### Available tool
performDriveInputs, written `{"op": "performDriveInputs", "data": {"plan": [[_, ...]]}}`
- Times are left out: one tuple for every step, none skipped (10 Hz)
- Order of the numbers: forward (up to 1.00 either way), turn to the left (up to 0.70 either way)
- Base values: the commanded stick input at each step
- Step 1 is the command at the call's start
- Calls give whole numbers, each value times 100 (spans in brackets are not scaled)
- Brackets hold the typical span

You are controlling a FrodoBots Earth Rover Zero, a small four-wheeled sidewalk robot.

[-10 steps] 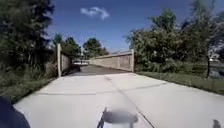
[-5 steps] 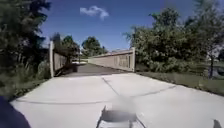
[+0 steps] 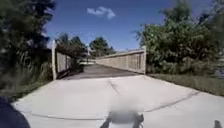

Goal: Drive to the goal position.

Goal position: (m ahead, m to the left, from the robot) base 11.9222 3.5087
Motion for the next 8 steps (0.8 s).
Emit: {"op": "performDriveInputs", "data": {"plan": [[70,0],[70,0],[70,0],[70,0],[70,0],[70,0],[70,0],[70,0]]}}
